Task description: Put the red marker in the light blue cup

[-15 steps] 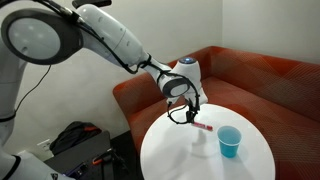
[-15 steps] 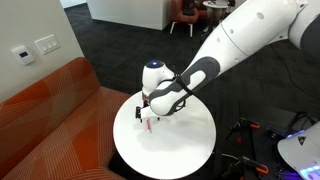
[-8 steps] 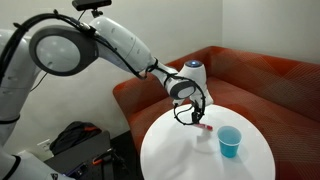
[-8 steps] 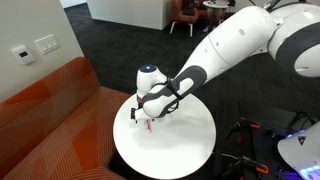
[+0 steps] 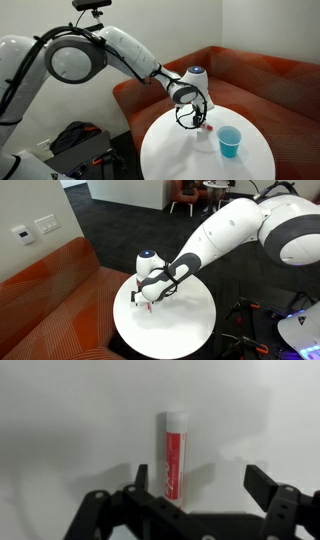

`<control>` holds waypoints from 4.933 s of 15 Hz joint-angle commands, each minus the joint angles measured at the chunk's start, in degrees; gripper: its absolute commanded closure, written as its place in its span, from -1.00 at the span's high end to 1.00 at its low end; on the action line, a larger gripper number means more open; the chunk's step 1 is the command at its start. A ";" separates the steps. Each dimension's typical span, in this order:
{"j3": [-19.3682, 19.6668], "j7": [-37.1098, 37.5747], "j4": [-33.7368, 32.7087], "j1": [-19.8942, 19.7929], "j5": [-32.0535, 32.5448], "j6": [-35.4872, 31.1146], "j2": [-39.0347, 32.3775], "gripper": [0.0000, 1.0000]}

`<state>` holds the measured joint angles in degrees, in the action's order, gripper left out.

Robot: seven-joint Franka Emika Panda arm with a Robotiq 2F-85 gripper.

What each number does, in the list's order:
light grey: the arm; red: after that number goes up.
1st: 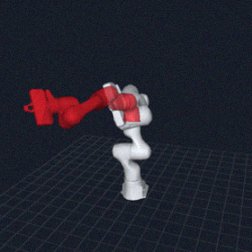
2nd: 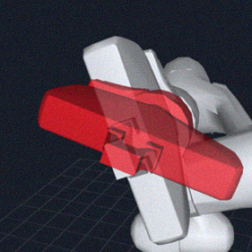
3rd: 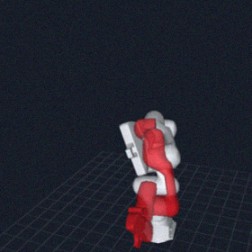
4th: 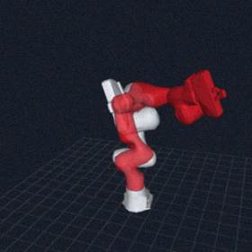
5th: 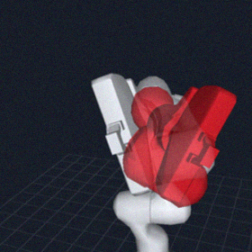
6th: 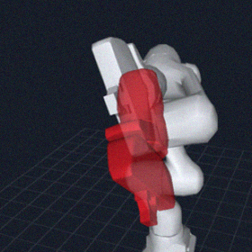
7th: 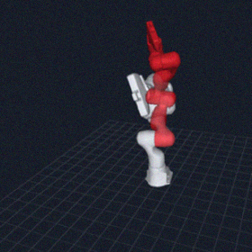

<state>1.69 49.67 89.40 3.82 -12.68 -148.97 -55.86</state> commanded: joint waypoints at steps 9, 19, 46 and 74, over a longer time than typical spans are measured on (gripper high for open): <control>0.13 -0.50 -2.75 -0.48 -1.51 1.89 -1.96 -0.89; -3.99 -4.59 3.73 -1.69 -3.27 1.32 5.53 -0.90; 4.68 30.26 14.57 8.29 12.36 21.62 27.58 -0.90; 10.38 93.27 6.31 5.72 64.09 42.24 17.22 -0.90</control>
<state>14.15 143.36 99.46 11.06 48.03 -108.57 -35.98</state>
